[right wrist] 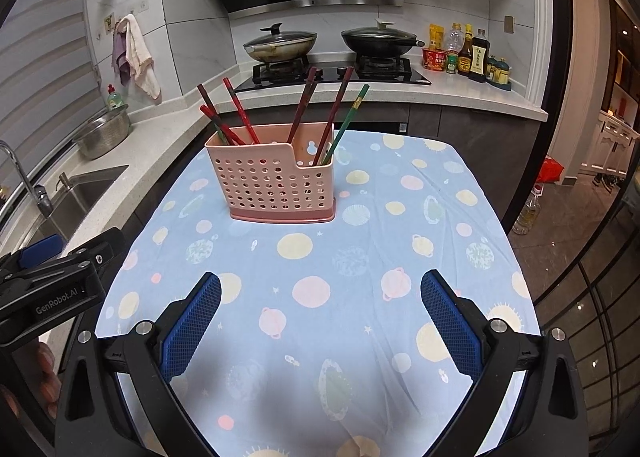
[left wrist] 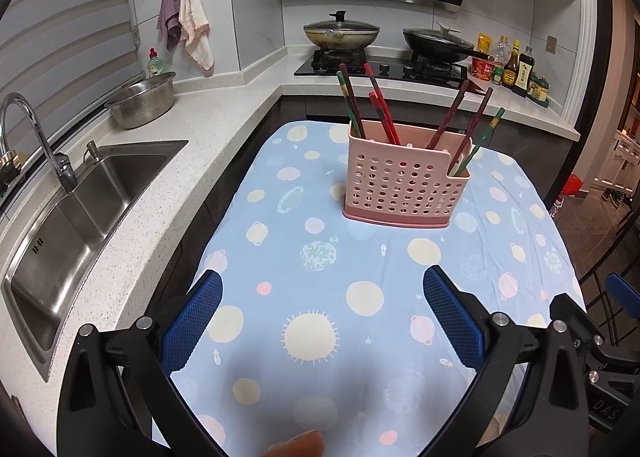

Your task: Organize utensils

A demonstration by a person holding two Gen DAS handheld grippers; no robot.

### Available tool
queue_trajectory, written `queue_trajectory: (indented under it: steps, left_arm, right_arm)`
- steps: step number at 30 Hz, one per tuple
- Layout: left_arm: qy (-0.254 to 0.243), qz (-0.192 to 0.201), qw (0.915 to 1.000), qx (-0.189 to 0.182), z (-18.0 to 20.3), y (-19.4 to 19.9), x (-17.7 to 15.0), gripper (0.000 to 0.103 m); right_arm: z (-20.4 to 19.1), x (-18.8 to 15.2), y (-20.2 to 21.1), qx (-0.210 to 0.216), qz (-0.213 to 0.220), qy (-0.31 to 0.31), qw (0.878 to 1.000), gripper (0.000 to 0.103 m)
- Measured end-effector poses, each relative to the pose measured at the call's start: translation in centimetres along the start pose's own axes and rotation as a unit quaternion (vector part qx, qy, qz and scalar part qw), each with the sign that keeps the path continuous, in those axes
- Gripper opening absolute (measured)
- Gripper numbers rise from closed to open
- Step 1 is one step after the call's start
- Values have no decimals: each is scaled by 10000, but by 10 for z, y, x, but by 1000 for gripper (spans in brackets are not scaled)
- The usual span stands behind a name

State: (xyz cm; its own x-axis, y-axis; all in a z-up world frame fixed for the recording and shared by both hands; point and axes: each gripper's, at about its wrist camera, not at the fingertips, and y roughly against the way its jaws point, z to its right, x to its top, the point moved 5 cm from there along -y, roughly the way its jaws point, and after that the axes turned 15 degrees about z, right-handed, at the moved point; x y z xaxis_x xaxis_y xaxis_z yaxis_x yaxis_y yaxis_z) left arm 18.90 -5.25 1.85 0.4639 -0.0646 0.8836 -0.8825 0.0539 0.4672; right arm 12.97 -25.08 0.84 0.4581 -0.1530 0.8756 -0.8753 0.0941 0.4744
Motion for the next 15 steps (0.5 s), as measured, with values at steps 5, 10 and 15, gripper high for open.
queue_trajectory:
  steps: [5,10,15]
  left_arm:
    - [1,-45,10000,13,-2,-3,-1,96]
    - [-7,-50,10000,33,-3,-5,-2,96]
    - [40,-110,9999,53,-5,-10,-2,96]
  right_arm:
    - [2,1,-3,-51,-25,-11,10000,96]
    - [3,-1,-7,-68,-79,-18,9999,96]
    - [2,-3,-11,-63,-143,18,9999,96]
